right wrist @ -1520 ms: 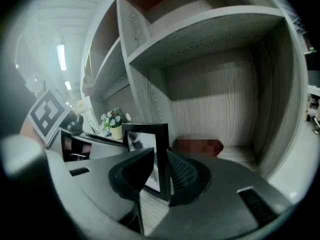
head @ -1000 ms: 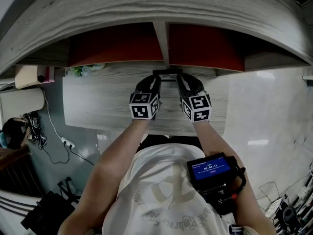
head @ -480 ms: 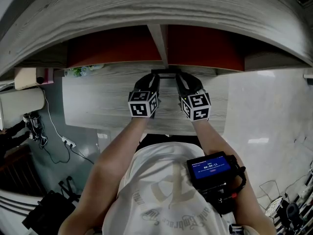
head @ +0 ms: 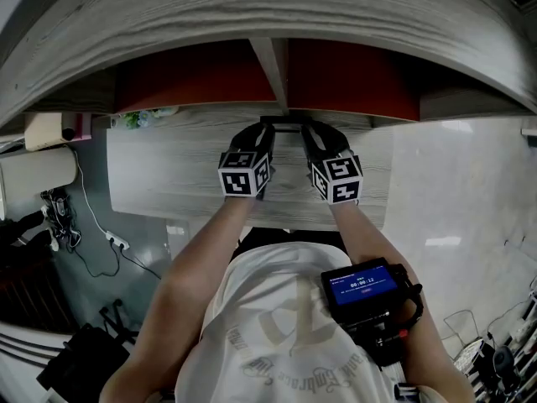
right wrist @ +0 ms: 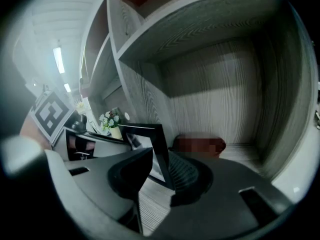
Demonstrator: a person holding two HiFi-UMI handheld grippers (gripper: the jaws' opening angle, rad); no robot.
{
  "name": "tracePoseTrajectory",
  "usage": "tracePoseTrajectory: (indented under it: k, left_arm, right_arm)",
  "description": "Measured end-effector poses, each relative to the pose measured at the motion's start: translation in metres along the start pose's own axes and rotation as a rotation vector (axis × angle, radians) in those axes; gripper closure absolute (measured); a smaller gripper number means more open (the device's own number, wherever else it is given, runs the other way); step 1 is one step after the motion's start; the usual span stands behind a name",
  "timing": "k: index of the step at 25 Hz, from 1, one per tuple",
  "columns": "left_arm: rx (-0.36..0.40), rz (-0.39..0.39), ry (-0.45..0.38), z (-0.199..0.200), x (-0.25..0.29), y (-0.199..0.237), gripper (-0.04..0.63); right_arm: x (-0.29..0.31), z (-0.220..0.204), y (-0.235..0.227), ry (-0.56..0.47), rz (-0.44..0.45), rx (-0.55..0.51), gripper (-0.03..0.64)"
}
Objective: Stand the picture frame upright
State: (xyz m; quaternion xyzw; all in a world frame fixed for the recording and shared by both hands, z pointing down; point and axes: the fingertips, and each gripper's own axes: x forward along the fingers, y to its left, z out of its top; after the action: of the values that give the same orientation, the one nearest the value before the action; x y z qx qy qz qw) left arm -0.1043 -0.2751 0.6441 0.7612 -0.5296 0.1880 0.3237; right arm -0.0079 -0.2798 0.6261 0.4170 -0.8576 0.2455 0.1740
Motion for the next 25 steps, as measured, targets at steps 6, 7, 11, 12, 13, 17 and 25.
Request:
tracePoseTrajectory:
  k: [6,7,11,12,13,17,25]
  left_arm:
    - [0.006,0.001,-0.008,0.002,-0.002,-0.003,0.483]
    - [0.006,0.0,-0.009,0.002,-0.003,-0.003,0.483]
    - [0.002,0.008,-0.019,0.006,-0.01,0.0,0.483]
    - [0.002,0.012,-0.021,0.006,-0.012,0.001,0.483]
    - [0.001,0.015,-0.022,0.005,-0.015,0.001,0.483]
    - [-0.002,0.022,-0.026,-0.001,-0.027,-0.001,0.499]
    - [-0.028,0.006,-0.079,-0.001,-0.059,0.014,0.585]
  right_arm:
    - [-0.003,0.002,-0.001,-0.007,0.01,-0.004,0.509]
    - [-0.005,0.002,-0.002,-0.007,0.008,-0.002,0.509]
    - [-0.008,0.003,-0.003,-0.014,0.002,0.016,0.509]
    - [-0.009,0.004,-0.004,-0.019,0.003,0.019,0.509]
    - [-0.011,0.004,-0.005,-0.023,0.003,0.021,0.509]
    - [-0.023,0.006,-0.005,-0.044,-0.007,0.017,0.569]
    - [-0.03,0.008,0.017,-0.064,-0.019,0.001,0.611]
